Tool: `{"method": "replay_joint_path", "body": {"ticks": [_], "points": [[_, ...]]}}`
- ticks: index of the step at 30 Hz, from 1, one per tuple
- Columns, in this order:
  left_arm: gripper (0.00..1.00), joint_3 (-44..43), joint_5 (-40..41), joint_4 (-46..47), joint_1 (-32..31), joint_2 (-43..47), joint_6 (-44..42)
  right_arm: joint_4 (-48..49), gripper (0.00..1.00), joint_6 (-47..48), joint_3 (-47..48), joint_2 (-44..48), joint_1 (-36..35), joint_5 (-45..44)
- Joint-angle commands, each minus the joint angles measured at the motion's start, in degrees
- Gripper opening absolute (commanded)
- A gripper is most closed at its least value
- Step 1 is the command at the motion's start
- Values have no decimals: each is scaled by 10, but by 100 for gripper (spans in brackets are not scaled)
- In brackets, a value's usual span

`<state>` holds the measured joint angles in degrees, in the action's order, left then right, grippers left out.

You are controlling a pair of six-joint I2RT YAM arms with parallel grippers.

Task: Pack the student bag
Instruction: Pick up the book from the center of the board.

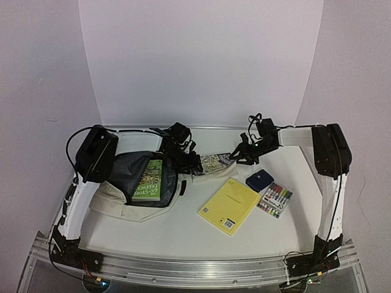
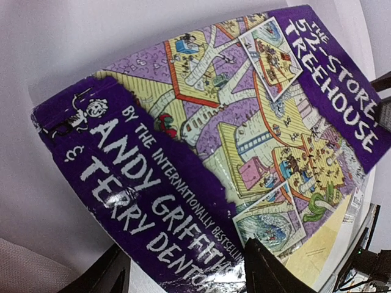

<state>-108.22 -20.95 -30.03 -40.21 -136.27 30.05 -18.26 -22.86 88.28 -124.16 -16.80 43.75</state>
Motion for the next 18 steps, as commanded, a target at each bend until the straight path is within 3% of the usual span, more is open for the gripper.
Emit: {"method": "replay_joint_path", "body": {"ticks": [1, 7, 11, 13, 18], "points": [[63, -14, -13, 12, -4, -18, 0, 80, 36, -79, -27, 45, -9, 83], [63, -14, -10, 12, -4, -14, -1, 86, 48, -102, -50, -4, -9, 38], [63, -12, -6, 10, -4, -9, -3, 85, 47, -108, -57, -23, -9, 27], [63, -11, -4, 9, -4, -6, -5, 85, 43, -110, -55, -25, -9, 28], [64, -5, 7, 1, -4, 12, -13, 84, 2, -103, -45, 0, -8, 31]]}}
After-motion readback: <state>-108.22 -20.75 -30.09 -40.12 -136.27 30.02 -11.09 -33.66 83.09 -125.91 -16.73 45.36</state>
